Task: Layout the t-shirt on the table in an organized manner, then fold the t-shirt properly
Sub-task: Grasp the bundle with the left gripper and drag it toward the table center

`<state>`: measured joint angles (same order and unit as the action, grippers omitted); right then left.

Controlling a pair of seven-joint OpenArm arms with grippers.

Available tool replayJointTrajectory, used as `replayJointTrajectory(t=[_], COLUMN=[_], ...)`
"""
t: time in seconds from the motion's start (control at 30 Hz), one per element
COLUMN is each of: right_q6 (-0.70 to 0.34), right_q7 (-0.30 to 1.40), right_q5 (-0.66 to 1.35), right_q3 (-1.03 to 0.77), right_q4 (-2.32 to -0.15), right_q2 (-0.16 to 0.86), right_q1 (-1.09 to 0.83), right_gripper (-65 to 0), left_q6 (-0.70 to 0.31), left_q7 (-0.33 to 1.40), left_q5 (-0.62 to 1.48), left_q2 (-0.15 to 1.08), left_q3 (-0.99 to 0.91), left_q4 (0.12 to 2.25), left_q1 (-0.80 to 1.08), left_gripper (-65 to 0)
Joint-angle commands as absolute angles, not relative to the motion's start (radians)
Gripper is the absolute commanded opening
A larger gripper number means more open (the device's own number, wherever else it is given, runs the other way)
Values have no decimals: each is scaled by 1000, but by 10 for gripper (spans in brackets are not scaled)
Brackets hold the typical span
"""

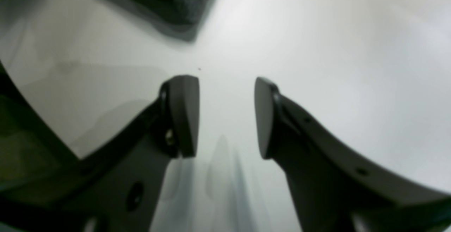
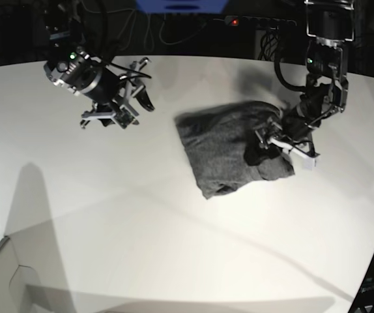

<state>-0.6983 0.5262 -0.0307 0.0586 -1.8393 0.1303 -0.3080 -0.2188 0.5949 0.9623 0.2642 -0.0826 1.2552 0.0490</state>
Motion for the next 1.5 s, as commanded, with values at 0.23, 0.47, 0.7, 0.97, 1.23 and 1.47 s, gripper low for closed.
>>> replayJointTrajectory(t=[0.23, 0.47, 0.7, 0.97, 1.23, 1.47], right_q6=[-698, -698, -698, -698, -698, -698], right_q7=[501, 501, 501, 501, 501, 503], right_q5=[-21, -19, -19, -19, -19, -19], right_q3=[-30, -197, -369, -555, -659, -662], right_q4=[-1859, -1859, -1859, -1860, -1865, -1880], right_q2=[133, 133, 128, 91, 51, 45], right_q1=[-305, -308, -309, -309, -340, -383], right_gripper=[-385, -385, -385, -385, -385, -385], left_q6=[-291, -303, -444, -698, -698, -698], left_q7=[654, 650, 645, 644, 653, 648], left_q5=[700, 499, 334, 51, 39, 39], left_q2=[245, 211, 223, 228, 173, 143], left_q3=[-25, 10, 222, 590, 825, 981], left_q4=[1158, 1158, 1156, 1130, 1092, 1093], left_q1=[1, -51, -191, -369, -521, -599], left_gripper=[-536, -646, -649, -649, -649, -649])
